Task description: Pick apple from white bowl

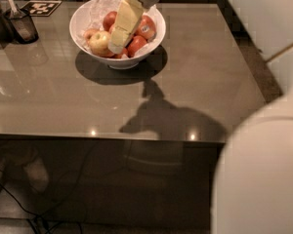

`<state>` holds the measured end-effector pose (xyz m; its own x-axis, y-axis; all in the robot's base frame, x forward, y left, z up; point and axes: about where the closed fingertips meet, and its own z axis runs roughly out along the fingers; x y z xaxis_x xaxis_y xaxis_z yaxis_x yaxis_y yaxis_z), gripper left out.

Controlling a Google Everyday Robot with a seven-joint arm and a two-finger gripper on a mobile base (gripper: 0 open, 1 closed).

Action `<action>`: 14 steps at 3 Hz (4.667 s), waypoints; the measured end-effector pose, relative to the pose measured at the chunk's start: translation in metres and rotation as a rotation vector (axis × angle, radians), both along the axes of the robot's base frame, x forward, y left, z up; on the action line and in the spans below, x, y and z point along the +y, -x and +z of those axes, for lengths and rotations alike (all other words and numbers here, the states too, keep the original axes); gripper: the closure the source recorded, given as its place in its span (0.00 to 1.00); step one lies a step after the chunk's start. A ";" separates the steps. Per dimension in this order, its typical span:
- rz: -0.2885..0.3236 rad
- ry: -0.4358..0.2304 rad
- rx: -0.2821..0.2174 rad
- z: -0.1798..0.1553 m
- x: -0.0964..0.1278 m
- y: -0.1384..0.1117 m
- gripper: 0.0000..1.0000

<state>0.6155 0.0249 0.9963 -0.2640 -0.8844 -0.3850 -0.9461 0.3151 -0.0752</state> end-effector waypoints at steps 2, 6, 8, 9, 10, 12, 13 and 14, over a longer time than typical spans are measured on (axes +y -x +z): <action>-0.008 -0.039 0.047 -0.019 0.065 -0.051 0.00; -0.114 -0.123 0.051 -0.058 0.067 -0.098 0.00; -0.118 -0.096 0.054 -0.064 0.075 -0.075 0.00; -0.122 -0.090 0.063 -0.069 0.075 -0.072 0.00; -0.115 -0.078 0.083 -0.076 0.080 -0.073 0.00; -0.112 -0.077 0.091 -0.077 0.083 -0.074 0.19; -0.112 -0.077 0.091 -0.077 0.083 -0.074 0.43; -0.112 -0.077 0.091 -0.077 0.083 -0.074 0.66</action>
Offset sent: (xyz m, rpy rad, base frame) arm 0.0584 0.0639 -0.0203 -0.0511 0.1948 -0.0019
